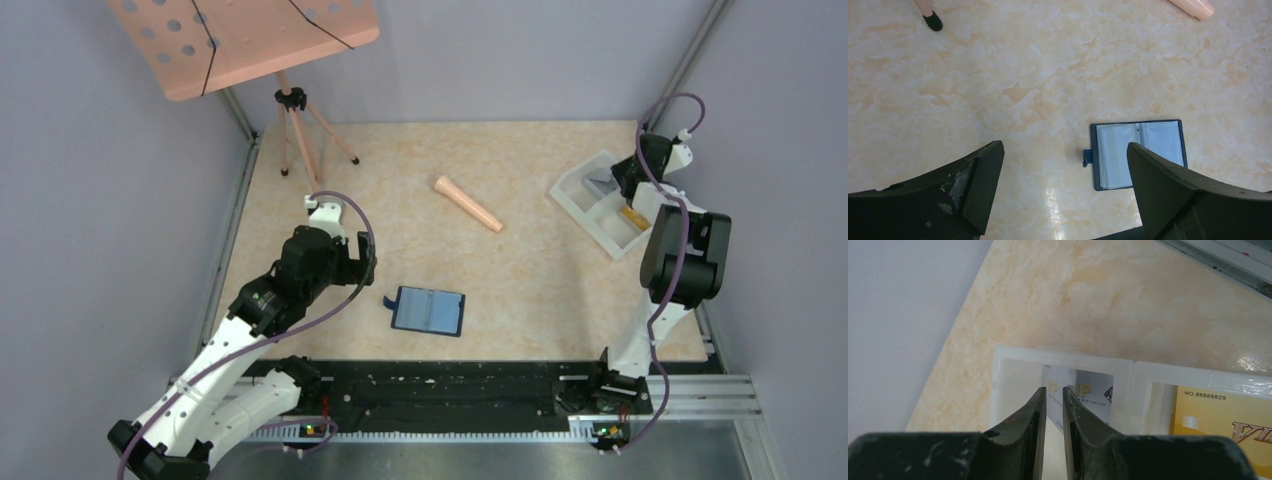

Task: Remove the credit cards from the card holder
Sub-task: Place the credit card in the storage box, then remove the credit card from the card holder.

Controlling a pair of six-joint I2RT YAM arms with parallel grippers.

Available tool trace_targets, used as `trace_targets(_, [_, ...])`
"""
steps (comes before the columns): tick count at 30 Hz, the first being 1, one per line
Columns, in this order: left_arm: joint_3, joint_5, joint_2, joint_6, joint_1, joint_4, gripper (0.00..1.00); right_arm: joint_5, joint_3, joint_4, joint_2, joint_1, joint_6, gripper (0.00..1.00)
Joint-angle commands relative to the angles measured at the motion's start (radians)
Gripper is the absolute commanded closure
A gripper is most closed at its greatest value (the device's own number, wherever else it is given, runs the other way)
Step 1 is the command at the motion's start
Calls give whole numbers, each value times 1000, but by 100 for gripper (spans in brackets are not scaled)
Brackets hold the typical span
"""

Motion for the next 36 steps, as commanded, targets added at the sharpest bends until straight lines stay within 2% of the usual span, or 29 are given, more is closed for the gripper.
trace_targets(1, [-4,-8,-8,0,1,25,1,46,71,-63,-61,-11,-51,80])
trace_targets(8, [-3,-4,-7,0,2,25,2,-5,153,-138,-32,5,-103,80])
trace_targets(15, [-4,-17,-9,-2,1,23,2,-84,167,-151,-25,47,-136,81])
trace_targets(22, [10,2,27,-51,2,0,3,-176,162,-241,-120,151,-196,79])
trace_targets(31, [-46,152,141,-245,2,14,6,-227,-120,-216,-393,341,-228,76])
trace_targets(36, [-157,211,207,-303,2,137,11,-295,-322,-172,-525,472,-225,71])
